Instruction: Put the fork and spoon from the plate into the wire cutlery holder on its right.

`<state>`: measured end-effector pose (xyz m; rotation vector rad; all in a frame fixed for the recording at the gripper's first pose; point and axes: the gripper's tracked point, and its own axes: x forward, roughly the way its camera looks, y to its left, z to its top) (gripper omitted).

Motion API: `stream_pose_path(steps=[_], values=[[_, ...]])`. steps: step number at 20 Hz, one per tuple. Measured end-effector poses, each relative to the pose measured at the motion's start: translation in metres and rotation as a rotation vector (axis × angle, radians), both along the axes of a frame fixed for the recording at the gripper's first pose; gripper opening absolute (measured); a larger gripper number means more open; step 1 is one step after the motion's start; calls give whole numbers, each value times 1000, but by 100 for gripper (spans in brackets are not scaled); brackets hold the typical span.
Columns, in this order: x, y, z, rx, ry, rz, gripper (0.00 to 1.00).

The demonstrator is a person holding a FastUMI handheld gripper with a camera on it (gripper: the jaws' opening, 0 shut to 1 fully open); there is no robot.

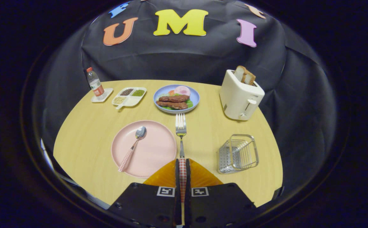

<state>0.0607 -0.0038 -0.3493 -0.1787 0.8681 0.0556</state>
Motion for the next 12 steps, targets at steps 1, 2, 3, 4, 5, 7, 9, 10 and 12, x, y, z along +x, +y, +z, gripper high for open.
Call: stream_pose_path(steps=[1,2,3,4,5,7,9,10,12], values=[[0,-13,6,4,-1,-13,4],[0,-26,12,7,-2,-28,4],[0,-38,18,6,0,-36,4],[-1,-49,23,10,9,-39,4],[-3,-59,26,17,24,-46,4],[-10,-75,33,46,79,-60,5],[-16,-96,41,53,121,-66,5],[-18,-103,47,55,139,-65,5],[-20,-115,54,57,181,-69,5]])
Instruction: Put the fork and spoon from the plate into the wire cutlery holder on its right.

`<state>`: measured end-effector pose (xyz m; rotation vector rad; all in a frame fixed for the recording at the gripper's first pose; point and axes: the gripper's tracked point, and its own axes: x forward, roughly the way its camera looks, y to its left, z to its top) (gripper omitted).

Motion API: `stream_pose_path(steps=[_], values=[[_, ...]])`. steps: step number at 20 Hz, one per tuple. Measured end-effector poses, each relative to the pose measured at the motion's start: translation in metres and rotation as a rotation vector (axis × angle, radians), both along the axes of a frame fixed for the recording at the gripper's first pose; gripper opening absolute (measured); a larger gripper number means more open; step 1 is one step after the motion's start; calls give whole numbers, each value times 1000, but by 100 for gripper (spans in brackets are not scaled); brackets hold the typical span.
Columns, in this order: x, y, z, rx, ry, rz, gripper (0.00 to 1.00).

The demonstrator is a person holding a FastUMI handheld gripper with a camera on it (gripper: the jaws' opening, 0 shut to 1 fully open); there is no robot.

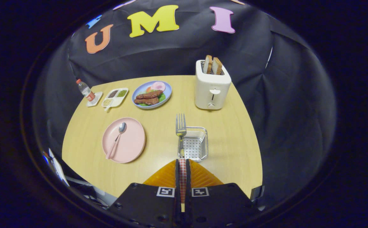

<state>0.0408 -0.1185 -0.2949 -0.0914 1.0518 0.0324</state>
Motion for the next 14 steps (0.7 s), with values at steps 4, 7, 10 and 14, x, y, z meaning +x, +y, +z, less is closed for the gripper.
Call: stream_pose_path(steps=[4,7,10,14], values=[[-7,-11,6,8,106,21,5],[-6,-19,3,-46,155,52,5],[-2,-20,0,-39,231,41,5],[7,-29,-9,-65,335,-6,5]])
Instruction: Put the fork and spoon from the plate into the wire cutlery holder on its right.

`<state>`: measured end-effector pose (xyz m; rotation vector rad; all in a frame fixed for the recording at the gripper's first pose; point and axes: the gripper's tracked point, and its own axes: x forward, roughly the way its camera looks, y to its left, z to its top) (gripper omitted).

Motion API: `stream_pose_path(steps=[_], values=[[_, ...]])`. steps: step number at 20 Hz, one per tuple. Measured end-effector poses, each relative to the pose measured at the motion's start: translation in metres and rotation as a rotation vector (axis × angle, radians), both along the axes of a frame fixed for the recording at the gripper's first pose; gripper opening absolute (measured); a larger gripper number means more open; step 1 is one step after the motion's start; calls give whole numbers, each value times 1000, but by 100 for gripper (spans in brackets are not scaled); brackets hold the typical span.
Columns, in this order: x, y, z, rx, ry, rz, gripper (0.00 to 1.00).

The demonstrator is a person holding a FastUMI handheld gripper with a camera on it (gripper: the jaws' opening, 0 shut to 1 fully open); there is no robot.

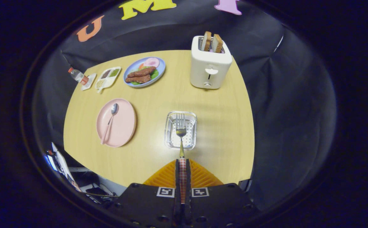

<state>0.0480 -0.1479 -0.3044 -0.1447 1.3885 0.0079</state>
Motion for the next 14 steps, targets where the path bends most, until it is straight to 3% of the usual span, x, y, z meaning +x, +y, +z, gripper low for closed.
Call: stream_pose_path(steps=[3,14], values=[[-8,4,-8,14,130,-5,5],[22,5,-38,10,315,-42,6]])
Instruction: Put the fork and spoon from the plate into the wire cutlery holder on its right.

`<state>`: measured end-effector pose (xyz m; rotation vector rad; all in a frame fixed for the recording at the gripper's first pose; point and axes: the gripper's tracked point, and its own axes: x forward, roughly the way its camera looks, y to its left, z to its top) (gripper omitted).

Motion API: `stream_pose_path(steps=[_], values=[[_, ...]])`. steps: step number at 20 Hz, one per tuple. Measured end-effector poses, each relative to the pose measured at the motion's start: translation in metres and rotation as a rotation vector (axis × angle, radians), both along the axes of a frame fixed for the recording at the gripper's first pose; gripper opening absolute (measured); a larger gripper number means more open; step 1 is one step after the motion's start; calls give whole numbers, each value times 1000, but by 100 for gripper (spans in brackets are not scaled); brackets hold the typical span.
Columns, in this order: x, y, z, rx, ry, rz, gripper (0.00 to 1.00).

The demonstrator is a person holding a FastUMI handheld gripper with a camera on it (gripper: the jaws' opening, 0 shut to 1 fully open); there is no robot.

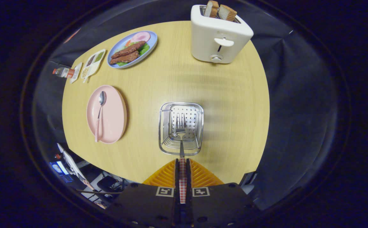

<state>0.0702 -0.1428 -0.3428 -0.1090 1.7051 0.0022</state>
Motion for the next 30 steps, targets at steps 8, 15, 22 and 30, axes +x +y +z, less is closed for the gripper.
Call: stream_pose_path(steps=[8,15,22,30], values=[[7,8,-12,28,30,-12,9],[6,16,-1,54,-49,-31,24],[12,48,17,130,-282,-36,53],[4,100,40,118,-510,-24,92]])
